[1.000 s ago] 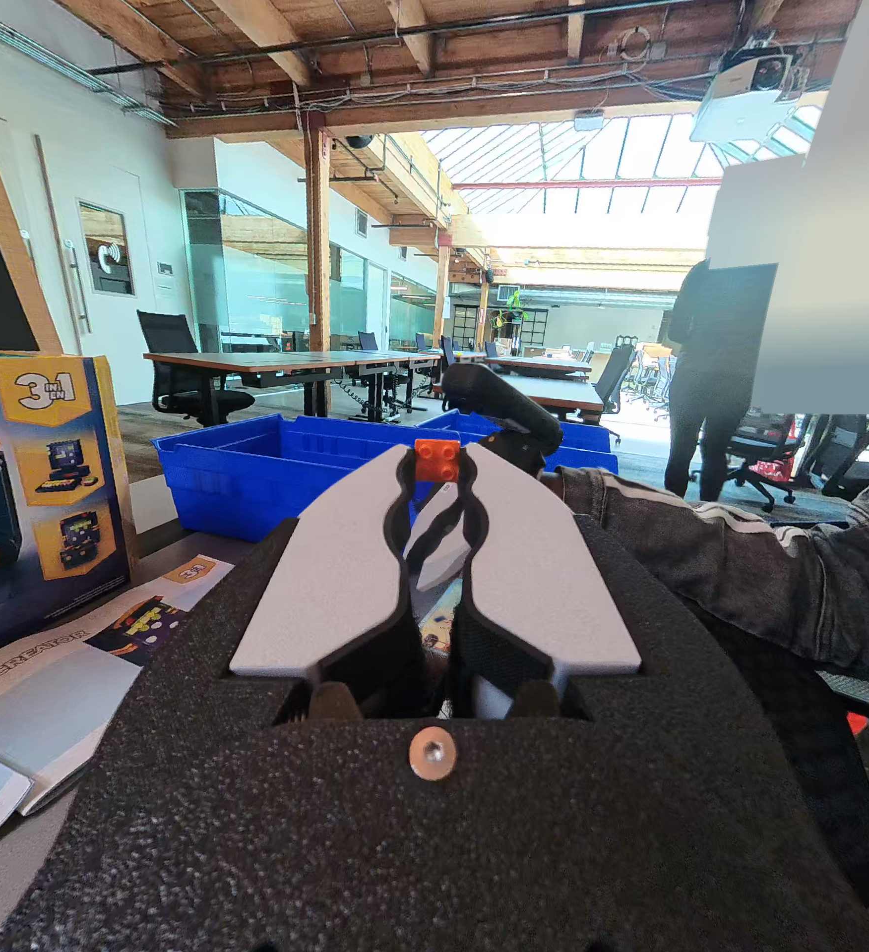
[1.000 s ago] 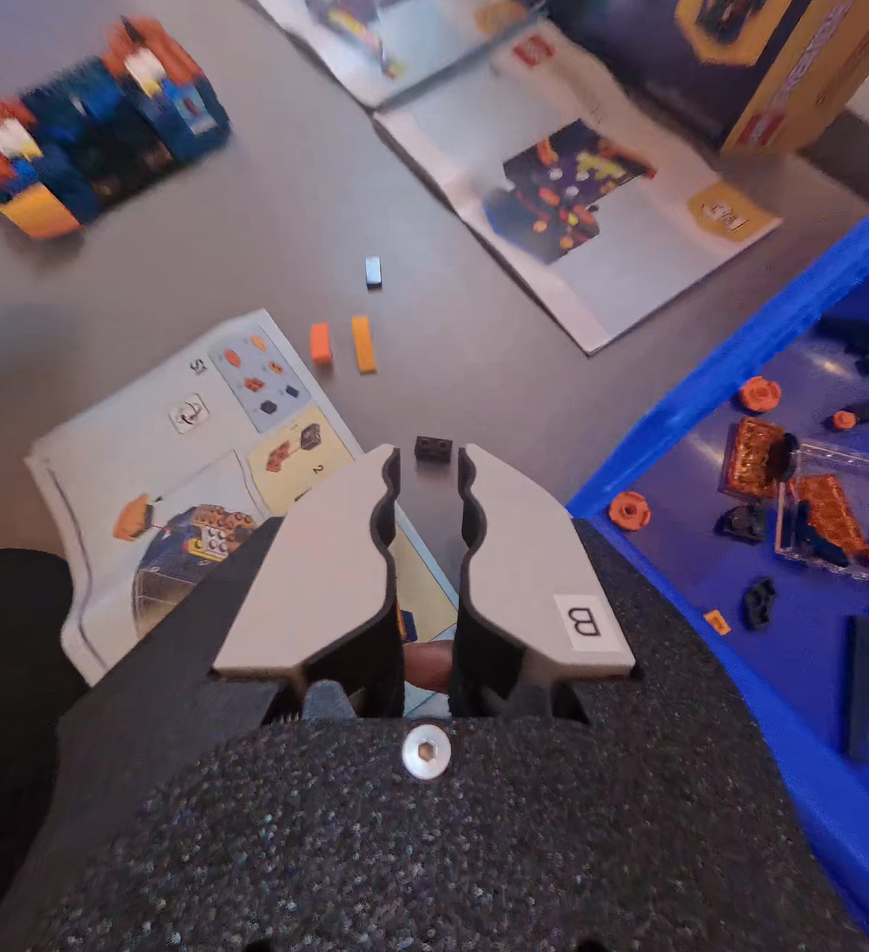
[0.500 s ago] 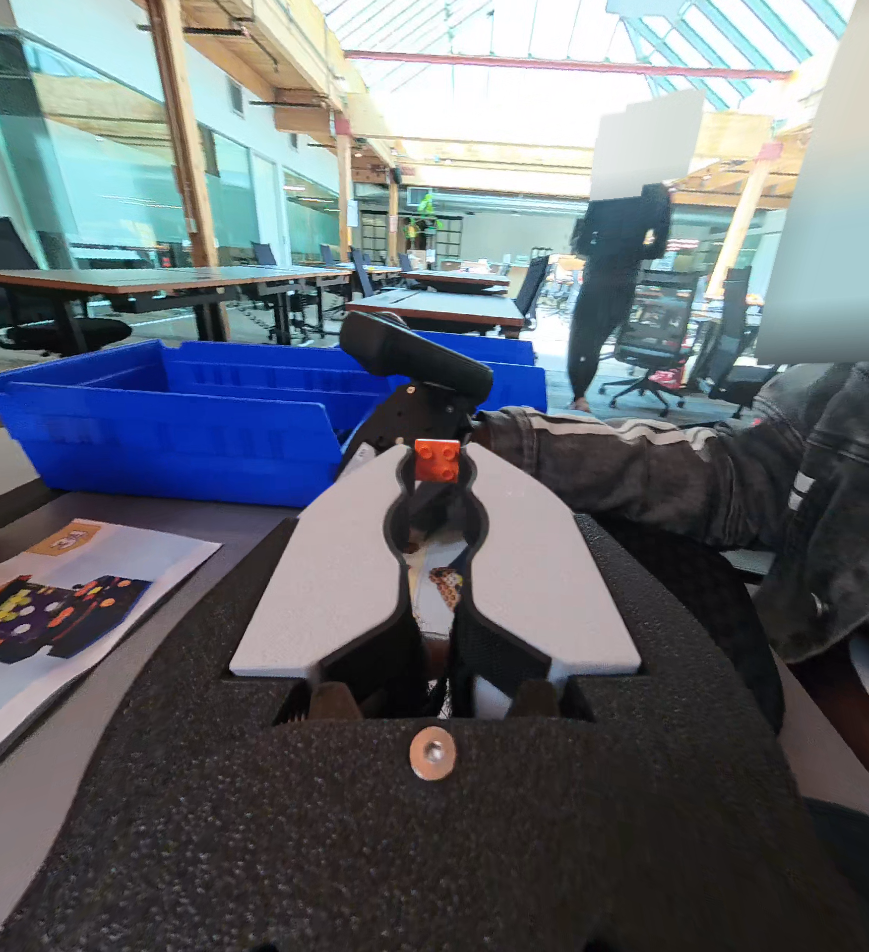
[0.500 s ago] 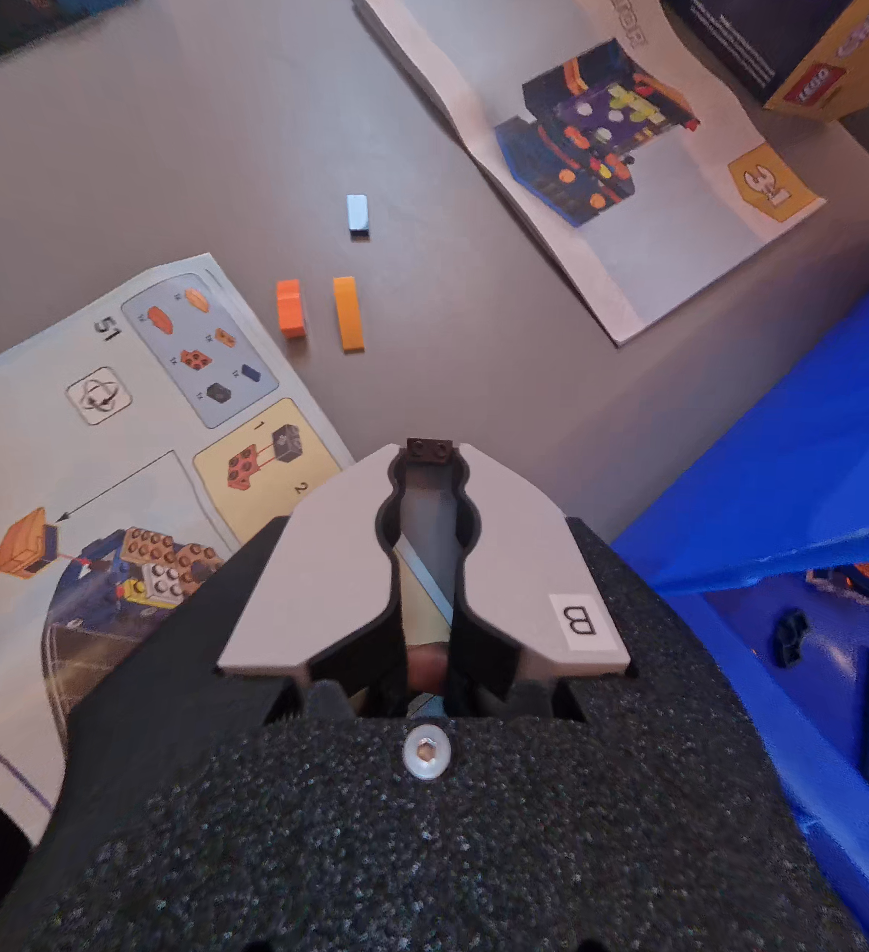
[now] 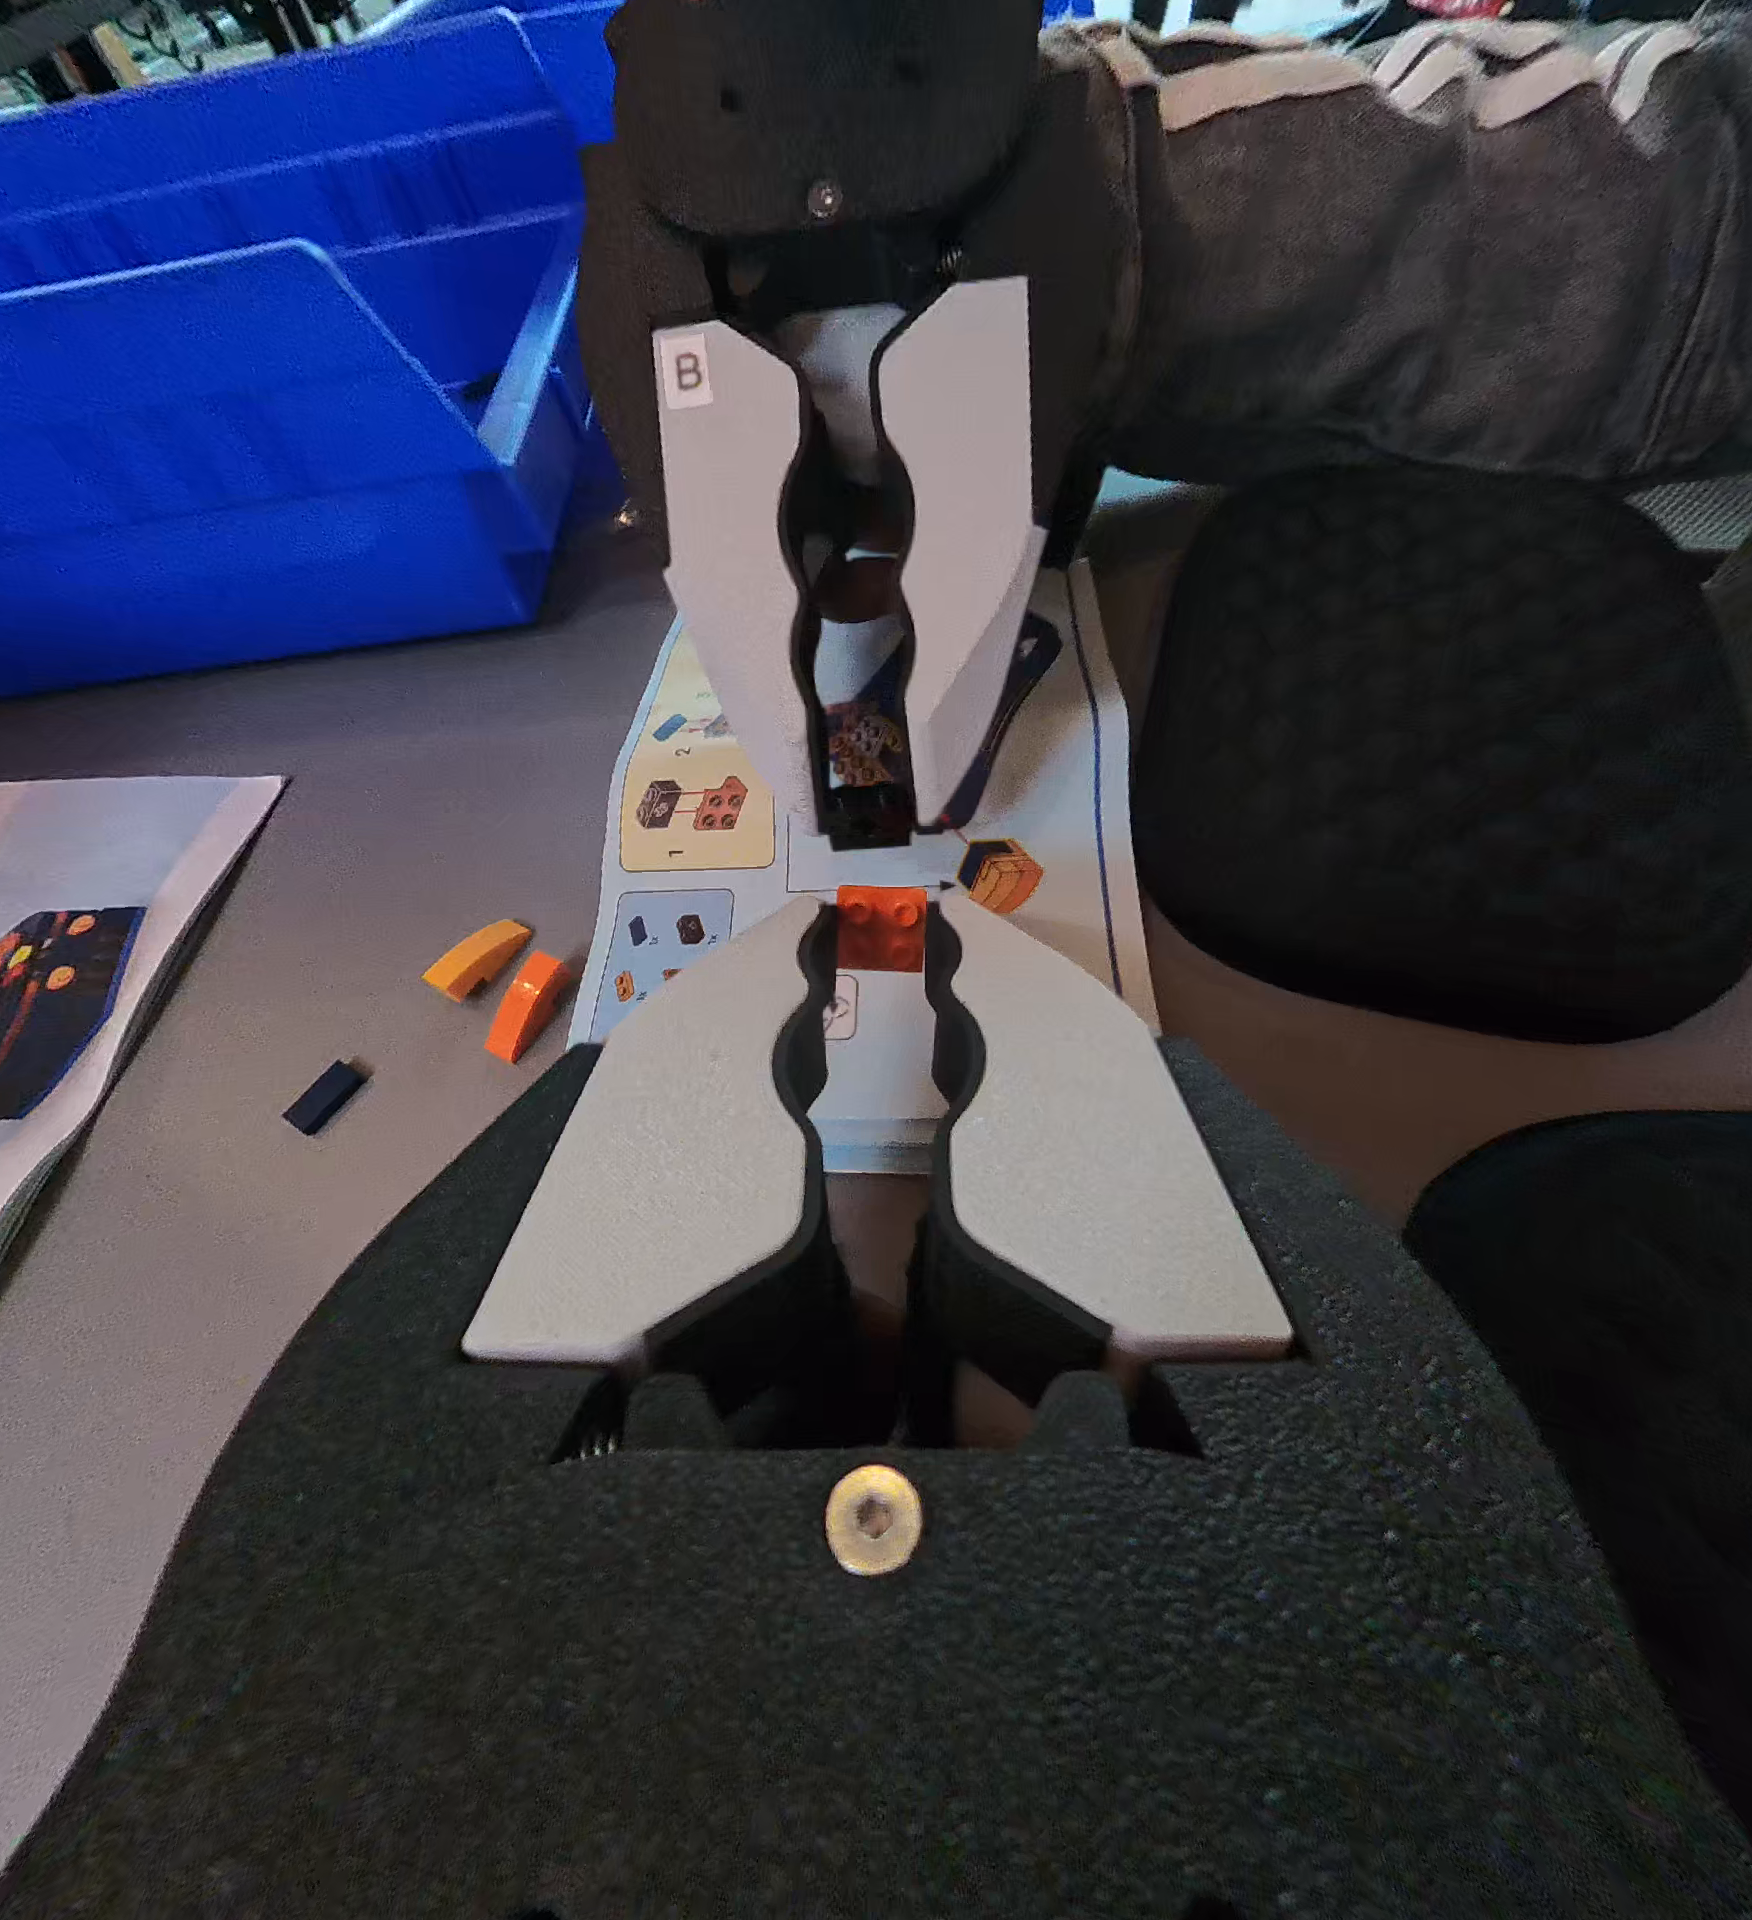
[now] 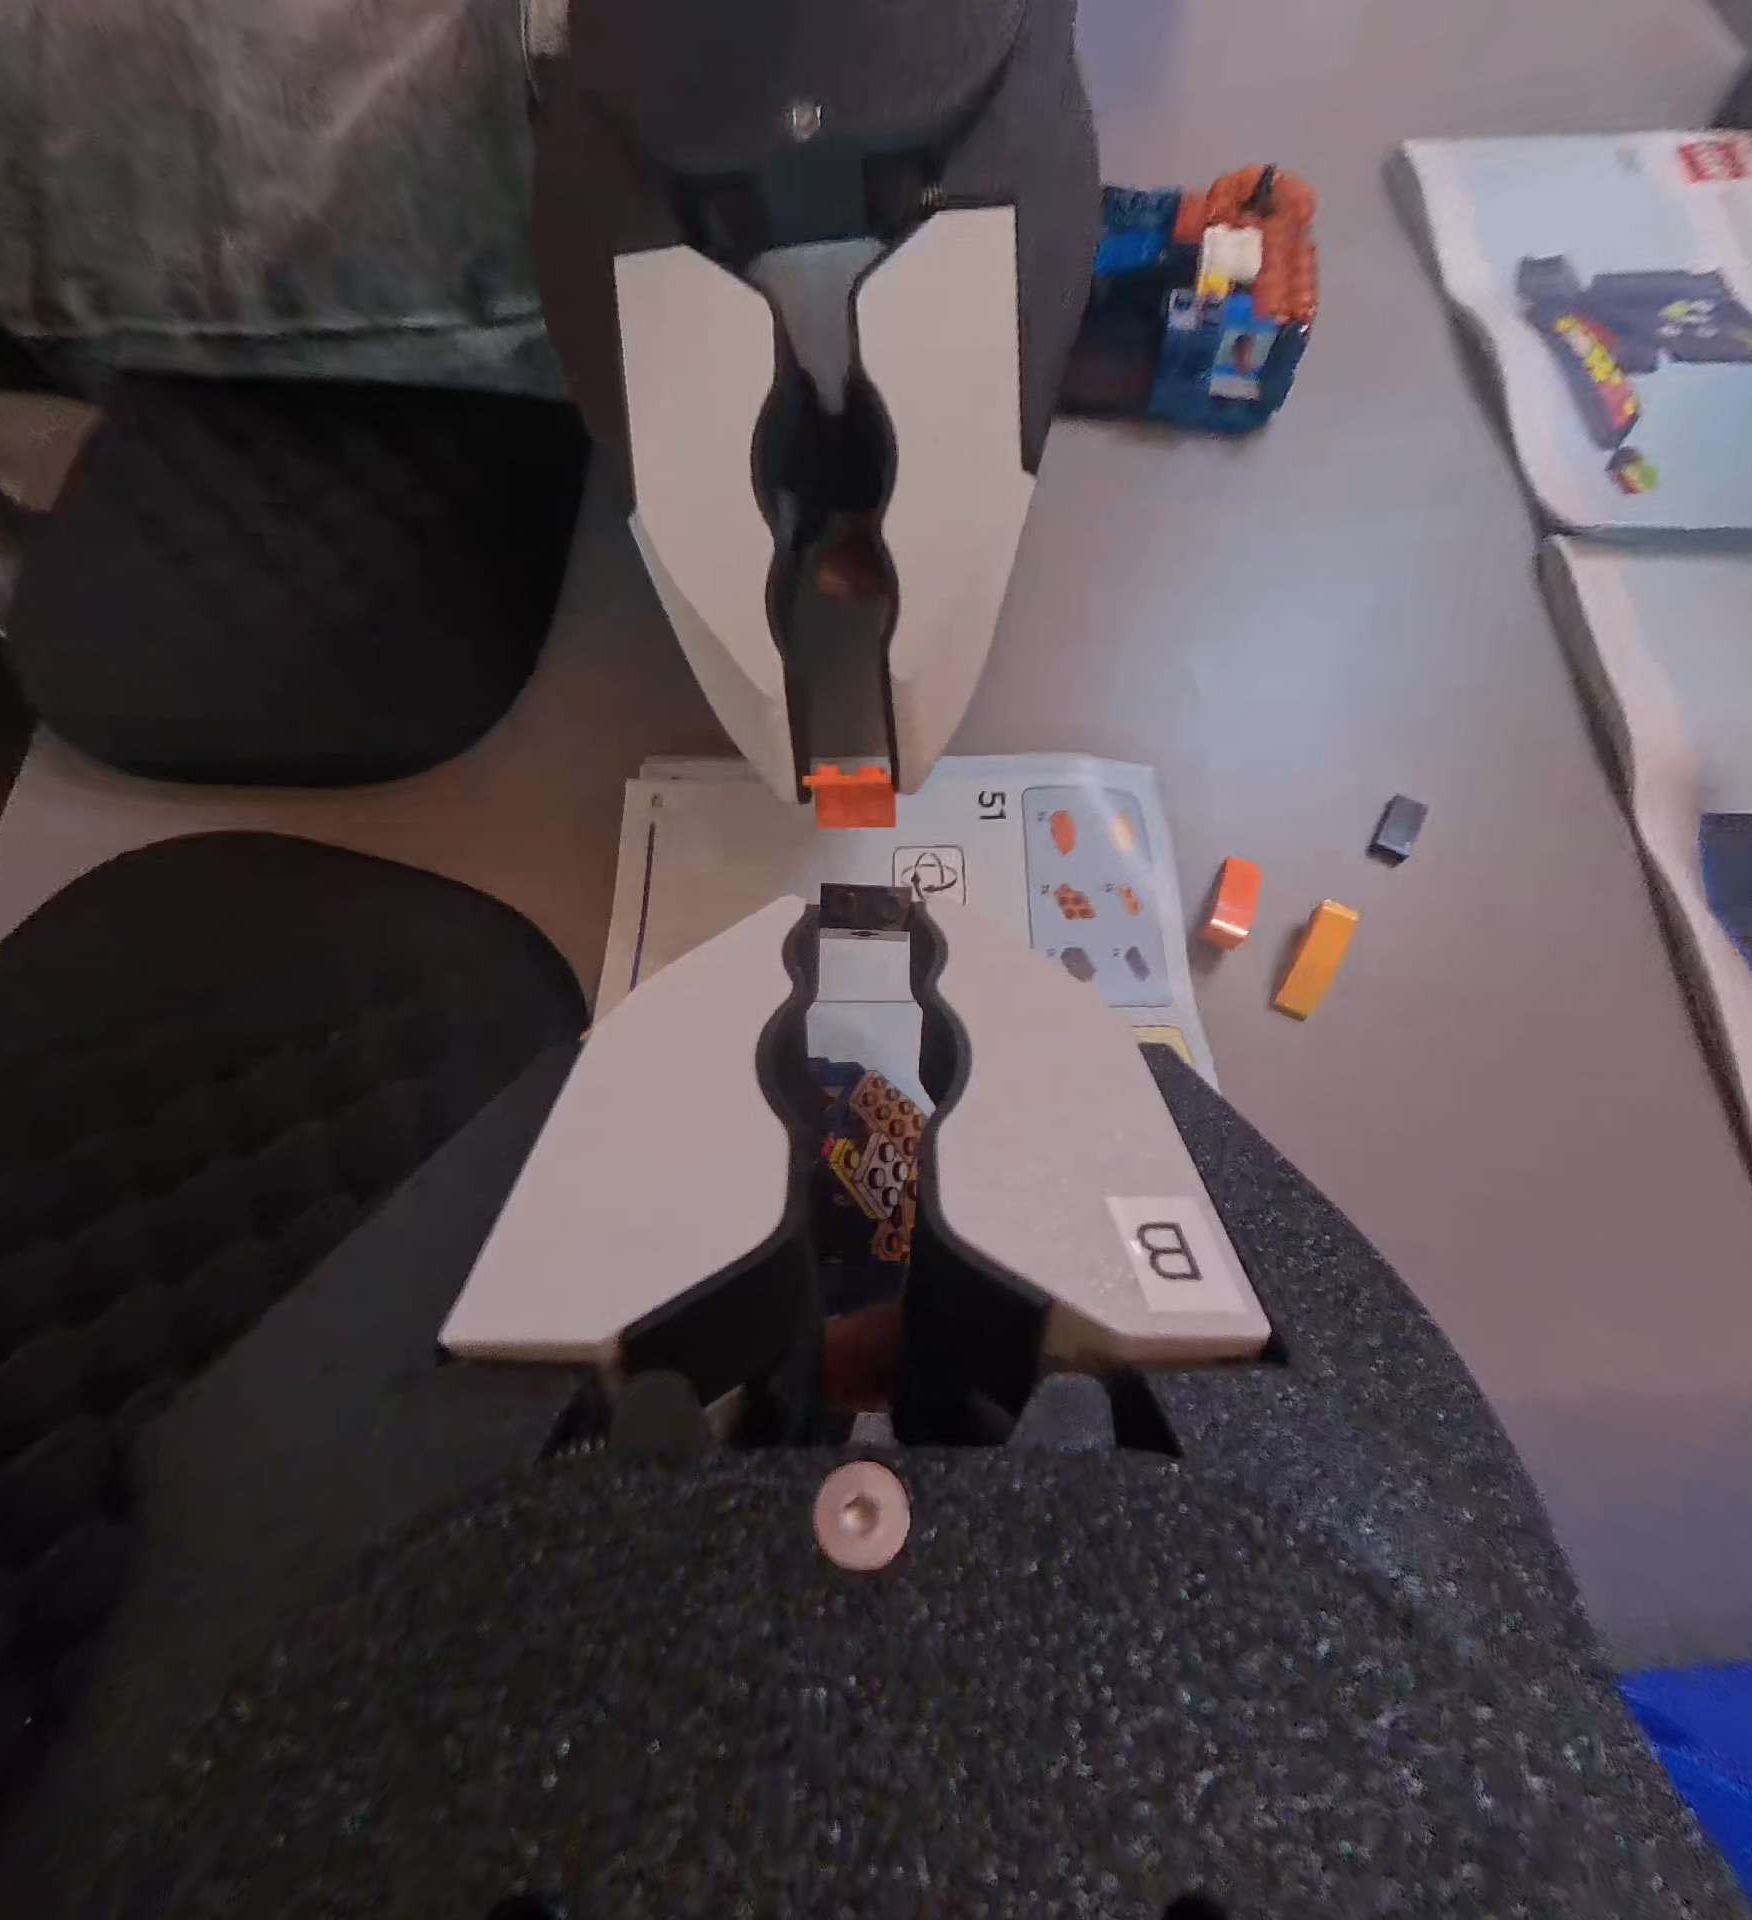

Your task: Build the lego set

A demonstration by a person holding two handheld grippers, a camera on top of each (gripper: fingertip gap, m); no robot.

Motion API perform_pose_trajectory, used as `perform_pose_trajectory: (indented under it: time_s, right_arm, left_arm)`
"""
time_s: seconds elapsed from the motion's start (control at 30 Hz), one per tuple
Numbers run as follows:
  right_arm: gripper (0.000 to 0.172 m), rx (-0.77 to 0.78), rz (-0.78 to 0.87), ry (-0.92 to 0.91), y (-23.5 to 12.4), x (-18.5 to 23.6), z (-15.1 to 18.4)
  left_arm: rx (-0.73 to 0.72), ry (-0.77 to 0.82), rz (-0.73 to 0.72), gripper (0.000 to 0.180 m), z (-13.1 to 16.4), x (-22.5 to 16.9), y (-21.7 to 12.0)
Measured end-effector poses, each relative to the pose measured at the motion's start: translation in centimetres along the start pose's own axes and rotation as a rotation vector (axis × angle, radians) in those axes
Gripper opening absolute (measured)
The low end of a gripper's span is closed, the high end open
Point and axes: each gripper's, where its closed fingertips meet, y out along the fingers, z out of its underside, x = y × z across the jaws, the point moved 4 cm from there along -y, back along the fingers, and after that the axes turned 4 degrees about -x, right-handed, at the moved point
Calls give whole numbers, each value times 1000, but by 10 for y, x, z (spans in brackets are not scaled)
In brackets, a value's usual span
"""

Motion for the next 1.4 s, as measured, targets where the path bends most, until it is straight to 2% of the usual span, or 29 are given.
perform_pose_trajectory:
  time_s: [0.2,0.33,0.47,0.57,0.87,1.03,1.4]
  right_arm:
    - [16,11,-14,4,-9,1,1]
    - [16,15,-8,9,-15,0,2]
    - [16,48,-19,4,-11,2,6]
    - [16,66,-29,-1,-8,4,8]
    - [16,78,-27,-49,0,6,8]
    - [16,146,5,-41,13,8,10]
    - [16,175,112,23,20,3,11]
  left_arm:
    - [64,-13,-19,15,1,-3,15]
    - [181,-18,-19,15,9,-6,27]
    - [195,-18,-21,16,11,-6,26]
    - [269,-38,-33,18,21,-5,22]
    - [277,-36,-44,23,24,-4,18]
    - [282,-17,-30,18,24,-6,17]
    - [300,14,-17,10,23,-10,18]
